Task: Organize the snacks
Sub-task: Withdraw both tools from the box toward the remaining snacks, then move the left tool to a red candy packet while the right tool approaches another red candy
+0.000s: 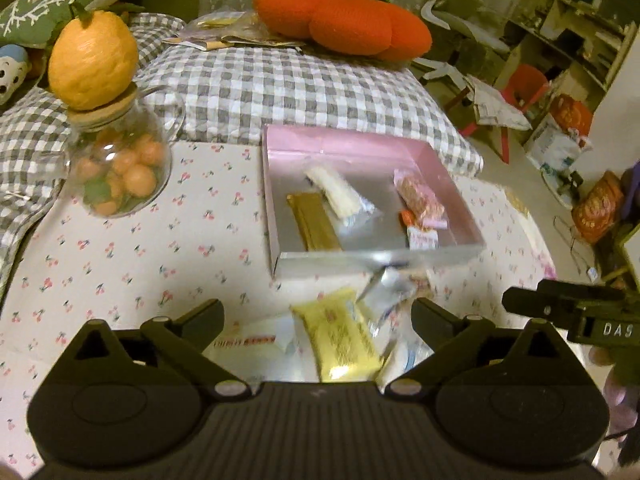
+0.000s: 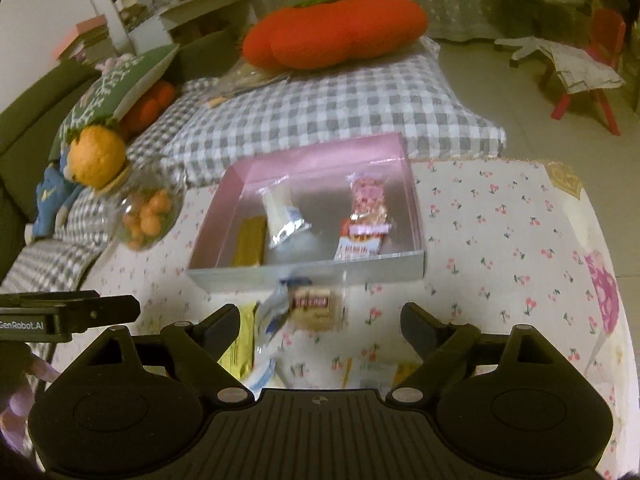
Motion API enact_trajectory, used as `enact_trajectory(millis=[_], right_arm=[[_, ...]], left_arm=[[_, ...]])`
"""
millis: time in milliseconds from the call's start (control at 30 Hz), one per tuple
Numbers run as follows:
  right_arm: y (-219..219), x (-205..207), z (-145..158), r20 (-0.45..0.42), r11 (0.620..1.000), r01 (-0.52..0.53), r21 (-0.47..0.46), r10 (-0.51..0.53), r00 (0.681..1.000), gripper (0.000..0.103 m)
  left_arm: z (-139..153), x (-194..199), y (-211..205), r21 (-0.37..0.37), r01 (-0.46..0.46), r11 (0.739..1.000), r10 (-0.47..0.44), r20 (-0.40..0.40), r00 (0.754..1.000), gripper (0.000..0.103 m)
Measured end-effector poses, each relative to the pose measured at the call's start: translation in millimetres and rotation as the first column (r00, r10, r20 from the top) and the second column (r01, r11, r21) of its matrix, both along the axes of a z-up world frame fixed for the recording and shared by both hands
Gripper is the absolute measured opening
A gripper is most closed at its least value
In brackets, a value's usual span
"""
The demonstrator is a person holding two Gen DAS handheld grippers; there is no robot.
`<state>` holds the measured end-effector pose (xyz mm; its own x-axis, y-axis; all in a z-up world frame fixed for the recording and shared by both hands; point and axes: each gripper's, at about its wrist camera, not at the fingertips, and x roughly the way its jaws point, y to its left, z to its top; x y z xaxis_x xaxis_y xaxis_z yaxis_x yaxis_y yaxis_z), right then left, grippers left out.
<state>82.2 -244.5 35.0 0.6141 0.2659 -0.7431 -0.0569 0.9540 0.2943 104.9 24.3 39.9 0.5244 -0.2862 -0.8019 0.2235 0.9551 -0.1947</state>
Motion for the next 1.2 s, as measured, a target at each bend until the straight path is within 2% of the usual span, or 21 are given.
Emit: enact_trajectory(millis=[233, 567, 833, 933, 1200], right_arm=[[10, -32, -12, -0.037, 1.000, -0.019, 0.007, 0.020, 0.999, 0.090], [19, -62, -21, -0.043, 0.998, -0.055, -0.009, 0.055, 0.998, 0.090], [16, -67, -27, -0.044, 0.999, -0.034, 0.000, 0.034, 0.998, 0.090], [19, -70, -32, -0.049, 0.999, -0.046, -0.028, 0.044, 0.998, 0.090], [29, -80, -40, -0.058, 0.990, -0.113, -0.081, 0.109, 0.992, 0.090]], left_arm=[[-8, -35, 0, 0.044, 0.037, 0.998, -0.038, 0.023, 0.999, 0.100], [-22, -70, 4, 0.017, 0.065, 0.998, -0.065, 0.012, 0.998, 0.101], [-36, -84, 19, -0.044, 0.037, 0.998, -0.039, -0.028, 0.999, 0.101], [-41, -87, 25, -0.054, 0.032, 0.998, -0.036, -0.062, 0.997, 0.101], [-51, -101, 28, -0.023, 0.097, 0.995, -0.099, -0.095, 0.991, 0.099]])
